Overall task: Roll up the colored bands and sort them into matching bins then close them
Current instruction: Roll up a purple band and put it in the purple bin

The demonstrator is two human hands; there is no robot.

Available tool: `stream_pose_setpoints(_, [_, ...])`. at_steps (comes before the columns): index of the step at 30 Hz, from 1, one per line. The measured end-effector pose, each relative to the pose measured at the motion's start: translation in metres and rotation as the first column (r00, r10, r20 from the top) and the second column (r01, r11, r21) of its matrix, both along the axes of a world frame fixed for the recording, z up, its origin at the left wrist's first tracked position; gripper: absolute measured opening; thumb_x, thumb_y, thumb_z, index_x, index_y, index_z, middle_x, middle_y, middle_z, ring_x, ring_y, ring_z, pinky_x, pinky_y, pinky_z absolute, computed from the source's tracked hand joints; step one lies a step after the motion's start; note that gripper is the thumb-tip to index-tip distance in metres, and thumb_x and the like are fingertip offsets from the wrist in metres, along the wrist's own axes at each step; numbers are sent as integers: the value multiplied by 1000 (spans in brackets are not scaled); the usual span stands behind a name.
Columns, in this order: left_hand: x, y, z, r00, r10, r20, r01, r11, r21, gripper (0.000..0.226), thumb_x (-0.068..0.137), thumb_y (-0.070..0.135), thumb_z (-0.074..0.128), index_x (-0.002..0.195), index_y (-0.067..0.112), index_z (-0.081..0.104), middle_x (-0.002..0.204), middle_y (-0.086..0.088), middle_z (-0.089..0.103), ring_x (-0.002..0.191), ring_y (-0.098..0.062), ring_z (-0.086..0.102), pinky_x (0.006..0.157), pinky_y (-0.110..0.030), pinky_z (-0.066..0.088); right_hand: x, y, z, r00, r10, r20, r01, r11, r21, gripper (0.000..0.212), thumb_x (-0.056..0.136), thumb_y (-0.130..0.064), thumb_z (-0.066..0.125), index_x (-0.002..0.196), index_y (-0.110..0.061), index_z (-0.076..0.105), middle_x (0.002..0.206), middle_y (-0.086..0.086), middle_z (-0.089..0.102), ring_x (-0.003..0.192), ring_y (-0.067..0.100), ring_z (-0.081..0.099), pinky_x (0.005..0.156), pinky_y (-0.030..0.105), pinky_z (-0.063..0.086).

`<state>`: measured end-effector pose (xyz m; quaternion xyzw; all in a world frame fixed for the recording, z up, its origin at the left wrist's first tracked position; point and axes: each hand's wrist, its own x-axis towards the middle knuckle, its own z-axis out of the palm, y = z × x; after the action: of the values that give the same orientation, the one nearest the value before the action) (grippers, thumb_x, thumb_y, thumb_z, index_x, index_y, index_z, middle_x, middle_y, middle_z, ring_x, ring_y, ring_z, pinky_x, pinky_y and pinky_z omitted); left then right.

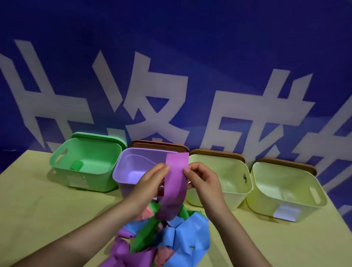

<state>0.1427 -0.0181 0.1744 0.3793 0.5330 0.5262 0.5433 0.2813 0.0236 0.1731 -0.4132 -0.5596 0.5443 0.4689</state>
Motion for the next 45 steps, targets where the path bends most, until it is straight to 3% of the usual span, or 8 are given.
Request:
stream_pose_setpoints(5, [13, 0, 8, 995, 70, 74, -74, 996, 54, 23, 87, 38, 55, 103, 23, 62, 83, 10, 69, 67, -3, 65, 61, -24, 46, 12, -4, 1, 997, 65, 33, -67, 996, 65, 12, 91, -4, 59, 80, 1, 58, 67, 7, 50, 59, 13, 48, 54, 23, 43])
stream_pose_setpoints(7, [17, 0, 12, 994, 73, 84, -82, 991, 105, 17, 90, 30, 55, 100, 21, 65, 79, 8, 70, 66, -5, 64, 58, -20, 49, 15, -6, 2, 993, 113, 27, -115, 991, 69, 17, 87, -13, 60, 81, 2, 58, 69, 12, 48, 60, 19, 46, 54, 27, 40])
stream_pose_setpoints(15, [34, 4, 19, 991, 134, -23, -128, 974, 186, 23, 98, 17, 48, 90, 21, 68, 73, 9, 71, 69, -5, 63, 66, -21, 50, 18, 0, 3, 998, 65, 12, -66, 993, 98, 24, 95, -19, 55, 72, -9, 55, 63, -2, 45, 61, 9, 42, 60, 26, 36])
stream_pose_setpoints(21, [34, 6, 14, 977, 142, -161, -104, 969, 226, 25, 99, 18, 47, 84, 25, 65, 70, 18, 65, 71, -1, 56, 67, -19, 45, 17, 3, 2, 1000, 21, -11, -20, 990, 136, 25, 86, -31, 52, 69, -13, 54, 67, 5, 43, 63, 9, 40, 59, 26, 35])
stream_pose_setpoints(28, [31, 5, 23, 963, 219, -157, -159, 931, 328, 26, 98, 11, 47, 83, 24, 64, 74, 14, 65, 71, 4, 57, 70, -13, 46, 12, -5, -7, 987, 128, -95, -126, 992, 33, 38, 92, -33, 55, 69, -3, 48, 64, 2, 41, 59, 10, 40, 55, 21, 37])
stream_pose_setpoints(33, [27, 10, 30, 942, 298, -153, -232, 910, 344, 25, 98, 10, 49, 78, 19, 63, 74, 7, 60, 60, 8, 52, 62, -7, 43, -1, -10, -8, 980, 178, -88, -180, 983, -23, 41, 97, -28, 53, 58, -20, 49, 55, -1, 46, 51, 12, 43, 54, 21, 39])
stream_pose_setpoints(39, [23, 16, 26, 951, 302, -65, -272, 917, 291, 27, 96, 9, 53, 72, 17, 63, 61, 12, 61, 57, 1, 53, 58, -9, 44, -6, -8, -4, 981, 178, -76, -184, 979, -84, 39, 97, -34, 50, 61, -18, 51, 57, -1, 49, 49, 8, 45, 49, 18, 37])
stream_pose_setpoints(45, [22, 29, 24, 989, 146, 29, -149, 968, 204, 18, 96, 16, 52, 90, 7, 67, 84, -10, 64, 79, -17, 59, 77, -29, 48, 2, 2, -2, 993, 87, -82, -93, 993, -70, 48, 70, -57, 63, 77, -10, 63, 72, 10, 44, 69, 18, 39, 62, 31, 28])
